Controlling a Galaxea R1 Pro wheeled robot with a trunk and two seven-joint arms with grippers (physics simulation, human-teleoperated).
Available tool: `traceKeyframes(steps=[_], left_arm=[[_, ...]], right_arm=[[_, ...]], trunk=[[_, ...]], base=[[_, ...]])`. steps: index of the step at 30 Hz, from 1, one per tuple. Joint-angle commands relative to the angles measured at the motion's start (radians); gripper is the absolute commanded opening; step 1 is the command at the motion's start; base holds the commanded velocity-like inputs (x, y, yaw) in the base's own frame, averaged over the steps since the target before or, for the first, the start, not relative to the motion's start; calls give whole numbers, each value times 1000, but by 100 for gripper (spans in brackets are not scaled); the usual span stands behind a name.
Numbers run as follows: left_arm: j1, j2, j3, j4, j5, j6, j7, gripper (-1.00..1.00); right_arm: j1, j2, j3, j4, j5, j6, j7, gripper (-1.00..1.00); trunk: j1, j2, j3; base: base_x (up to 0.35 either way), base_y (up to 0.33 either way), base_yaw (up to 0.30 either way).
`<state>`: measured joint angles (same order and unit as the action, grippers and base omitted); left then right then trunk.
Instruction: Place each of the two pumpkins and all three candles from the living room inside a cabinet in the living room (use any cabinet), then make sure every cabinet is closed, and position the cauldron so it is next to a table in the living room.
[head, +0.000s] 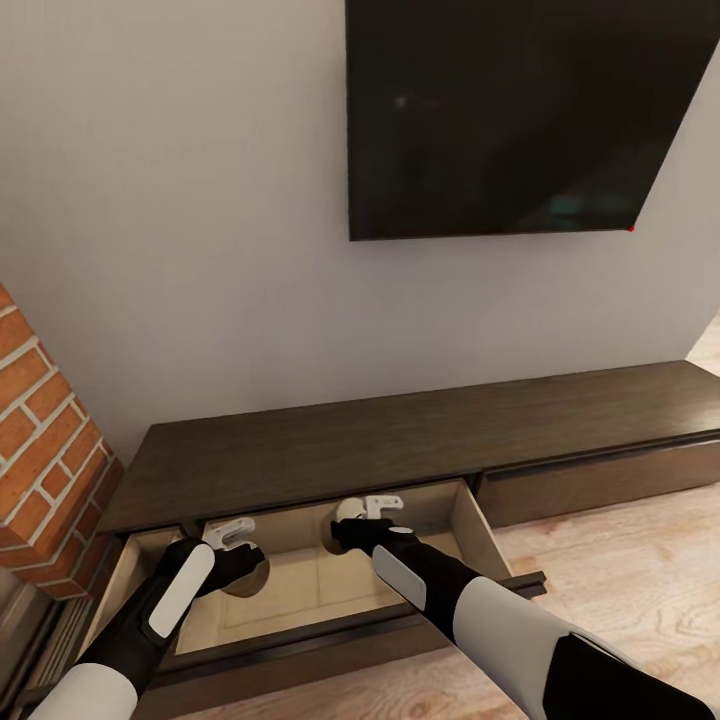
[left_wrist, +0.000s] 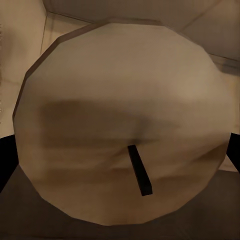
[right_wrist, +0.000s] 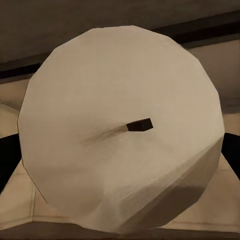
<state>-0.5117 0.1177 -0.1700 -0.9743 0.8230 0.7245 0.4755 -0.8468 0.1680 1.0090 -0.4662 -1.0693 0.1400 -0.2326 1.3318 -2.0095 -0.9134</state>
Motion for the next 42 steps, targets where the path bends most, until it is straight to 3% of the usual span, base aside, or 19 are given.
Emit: traceKeyframes(steps=[1, 8, 10, 17, 42], left_arm=[[-1, 1, -4, -1, 8, 1, 11, -100], [-1, 0, -3, -1, 8, 1, 11, -100], [-1, 0, -3, -1, 8, 1, 11, -100], [-1, 0, -5, -1, 8, 1, 11, -100], [-1, 0, -3, -1, 8, 1, 11, -100]], right_arm=[[-1, -1, 7, 1, -6, 10, -11, -100], [-1, 3, 1, 20, -12, 157, -26, -100], [-1, 5, -1, 20, -16, 172, -67, -100], [-1, 6, -3, 20, -18, 177, -124, -100], [-1, 5, -3, 11, -15, 158, -128, -100]], trunk=[[0, 0, -1], [0, 0, -1], [0, 0, -1], [0, 0, -1], [0, 0, -1]], base=[[7, 4, 0], [44, 37, 0], [8, 7, 0], [5, 1, 0], [49, 0, -9]])
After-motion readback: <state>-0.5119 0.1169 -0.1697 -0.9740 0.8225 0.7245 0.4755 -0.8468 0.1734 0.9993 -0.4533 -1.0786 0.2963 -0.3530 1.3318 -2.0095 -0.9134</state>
